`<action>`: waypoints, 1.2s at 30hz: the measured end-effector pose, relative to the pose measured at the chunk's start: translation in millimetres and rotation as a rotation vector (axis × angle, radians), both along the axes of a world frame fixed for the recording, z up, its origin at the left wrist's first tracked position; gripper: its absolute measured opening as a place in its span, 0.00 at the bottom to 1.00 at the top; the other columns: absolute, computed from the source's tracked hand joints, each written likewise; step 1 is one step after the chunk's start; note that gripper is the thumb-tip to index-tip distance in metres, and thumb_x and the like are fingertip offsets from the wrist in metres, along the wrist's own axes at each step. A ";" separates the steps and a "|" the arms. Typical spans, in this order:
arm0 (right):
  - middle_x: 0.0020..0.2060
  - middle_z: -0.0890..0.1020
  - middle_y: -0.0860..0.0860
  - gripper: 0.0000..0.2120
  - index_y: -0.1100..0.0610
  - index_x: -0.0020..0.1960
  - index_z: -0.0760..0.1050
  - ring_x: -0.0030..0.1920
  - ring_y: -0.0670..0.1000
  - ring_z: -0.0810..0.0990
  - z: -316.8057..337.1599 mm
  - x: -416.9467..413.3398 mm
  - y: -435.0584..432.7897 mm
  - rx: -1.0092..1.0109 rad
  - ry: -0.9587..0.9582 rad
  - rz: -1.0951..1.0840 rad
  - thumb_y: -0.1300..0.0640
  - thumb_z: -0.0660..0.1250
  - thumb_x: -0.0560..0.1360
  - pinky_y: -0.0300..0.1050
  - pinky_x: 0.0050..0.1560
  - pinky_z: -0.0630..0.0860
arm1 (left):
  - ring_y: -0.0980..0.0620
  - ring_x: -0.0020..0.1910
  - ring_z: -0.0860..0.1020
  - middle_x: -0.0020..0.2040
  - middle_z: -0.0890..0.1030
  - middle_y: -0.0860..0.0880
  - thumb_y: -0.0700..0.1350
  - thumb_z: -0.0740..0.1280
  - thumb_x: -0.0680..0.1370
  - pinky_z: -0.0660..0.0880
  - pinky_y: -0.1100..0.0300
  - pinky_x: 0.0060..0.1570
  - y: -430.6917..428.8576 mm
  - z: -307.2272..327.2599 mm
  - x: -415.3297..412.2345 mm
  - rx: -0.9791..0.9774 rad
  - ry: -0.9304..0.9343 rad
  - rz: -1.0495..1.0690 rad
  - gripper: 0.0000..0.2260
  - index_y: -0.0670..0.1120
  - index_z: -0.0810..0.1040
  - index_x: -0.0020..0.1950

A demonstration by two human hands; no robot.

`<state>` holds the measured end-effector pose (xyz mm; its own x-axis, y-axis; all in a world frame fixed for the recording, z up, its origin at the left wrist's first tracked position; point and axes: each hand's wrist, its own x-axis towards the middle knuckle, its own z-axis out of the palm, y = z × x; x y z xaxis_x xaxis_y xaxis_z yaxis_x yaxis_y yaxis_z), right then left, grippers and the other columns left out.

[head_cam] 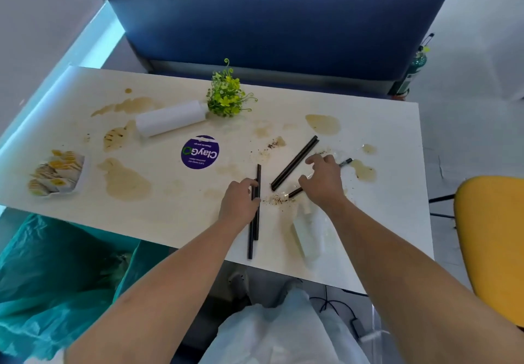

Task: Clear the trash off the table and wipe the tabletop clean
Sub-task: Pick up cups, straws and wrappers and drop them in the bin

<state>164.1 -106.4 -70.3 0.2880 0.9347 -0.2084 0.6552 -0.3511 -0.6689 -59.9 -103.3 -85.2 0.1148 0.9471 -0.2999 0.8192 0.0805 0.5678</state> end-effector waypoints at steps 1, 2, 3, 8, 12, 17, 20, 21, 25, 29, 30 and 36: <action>0.61 0.70 0.55 0.20 0.55 0.66 0.74 0.62 0.58 0.71 -4.3 3.2 -2.6 -0.007 0.000 0.002 0.58 0.69 0.74 0.52 0.60 0.74 | 0.51 0.48 0.74 0.56 0.74 0.45 0.45 0.72 0.79 0.69 0.61 0.48 -0.7 -4.7 3.3 -0.013 0.011 -0.004 0.17 0.51 0.77 0.67; 0.60 0.70 0.54 0.20 0.55 0.66 0.74 0.62 0.58 0.70 -8.6 6.3 -5.1 -0.009 0.001 0.005 0.58 0.69 0.74 0.52 0.60 0.74 | 0.50 0.48 0.75 0.57 0.74 0.45 0.45 0.72 0.79 0.70 0.60 0.48 -1.2 -9.0 6.5 -0.026 0.024 -0.007 0.17 0.51 0.77 0.67; 0.60 0.70 0.55 0.20 0.55 0.65 0.74 0.62 0.58 0.71 -13.7 10.2 -6.9 -0.009 0.005 0.004 0.59 0.68 0.74 0.52 0.60 0.74 | 0.50 0.48 0.75 0.57 0.75 0.45 0.45 0.72 0.79 0.71 0.59 0.48 -0.9 -13.8 10.4 -0.036 0.038 -0.011 0.16 0.51 0.77 0.67; 0.56 0.74 0.54 0.16 0.56 0.62 0.77 0.57 0.56 0.74 -30.9 19.4 -10.0 -0.052 -0.017 0.014 0.59 0.68 0.75 0.44 0.49 0.70 | 0.48 0.50 0.77 0.58 0.76 0.45 0.43 0.71 0.79 0.76 0.56 0.52 -0.9 -29.9 18.1 -0.042 0.096 -0.017 0.15 0.48 0.78 0.65; 0.51 0.72 0.52 0.16 0.56 0.62 0.78 0.55 0.58 0.76 -41.2 22.7 -9.3 -0.113 -0.042 0.062 0.61 0.67 0.75 0.43 0.46 0.69 | 0.48 0.51 0.78 0.60 0.76 0.46 0.41 0.69 0.79 0.77 0.54 0.53 -0.1 -35.6 19.0 -0.041 0.117 0.019 0.14 0.48 0.78 0.65; 0.55 0.76 0.57 0.18 0.58 0.64 0.78 0.57 0.59 0.76 -49.8 25.0 -0.3 -0.146 -0.036 0.061 0.64 0.64 0.75 0.45 0.50 0.73 | 0.48 0.57 0.77 0.59 0.77 0.47 0.41 0.69 0.79 0.77 0.53 0.57 7.8 -36.6 17.0 0.004 0.140 0.038 0.15 0.49 0.78 0.65; 0.57 0.76 0.57 0.18 0.59 0.65 0.77 0.59 0.58 0.75 -53.0 25.6 4.9 -0.154 -0.038 0.047 0.64 0.65 0.75 0.46 0.53 0.74 | 0.47 0.58 0.76 0.59 0.77 0.47 0.42 0.70 0.78 0.76 0.51 0.58 12.2 -36.5 16.7 -0.007 0.131 0.049 0.16 0.48 0.78 0.65; 0.58 0.76 0.57 0.19 0.59 0.65 0.77 0.60 0.59 0.75 -53.9 25.3 6.3 -0.152 -0.044 0.041 0.64 0.65 0.75 0.46 0.54 0.75 | 0.47 0.58 0.76 0.59 0.76 0.47 0.42 0.71 0.77 0.76 0.51 0.59 13.7 -36.4 16.5 -0.010 0.131 0.055 0.16 0.48 0.78 0.65; 0.58 0.75 0.56 0.18 0.61 0.64 0.76 0.53 0.57 0.76 -54.7 25.2 10.0 -0.112 -0.040 -0.021 0.68 0.63 0.75 0.45 0.49 0.73 | 0.51 0.50 0.76 0.59 0.73 0.48 0.40 0.73 0.75 0.74 0.59 0.48 17.9 -35.0 18.1 -0.042 0.111 0.071 0.18 0.48 0.77 0.64; 0.54 0.74 0.52 0.16 0.62 0.61 0.76 0.46 0.52 0.74 -50.9 26.4 16.0 -0.071 -0.016 -0.067 0.69 0.61 0.76 0.43 0.45 0.71 | 0.58 0.40 0.73 0.56 0.68 0.51 0.38 0.74 0.73 0.68 0.65 0.34 20.1 -35.6 21.3 -0.073 0.072 0.069 0.19 0.50 0.76 0.61; 0.54 0.74 0.52 0.15 0.62 0.61 0.77 0.47 0.52 0.74 -49.6 27.3 18.3 -0.069 -0.008 -0.076 0.69 0.61 0.76 0.43 0.45 0.71 | 0.58 0.40 0.73 0.56 0.68 0.51 0.38 0.74 0.72 0.69 0.65 0.34 21.5 -35.7 22.3 -0.077 0.066 0.073 0.20 0.50 0.76 0.61; 0.48 0.78 0.50 0.08 0.57 0.52 0.79 0.43 0.47 0.77 -37.4 31.1 27.2 0.036 0.124 -0.176 0.65 0.64 0.75 0.33 0.37 0.70 | 0.55 0.40 0.74 0.57 0.66 0.50 0.38 0.75 0.71 0.71 0.61 0.40 32.8 -32.4 28.8 -0.049 0.065 0.073 0.23 0.52 0.74 0.63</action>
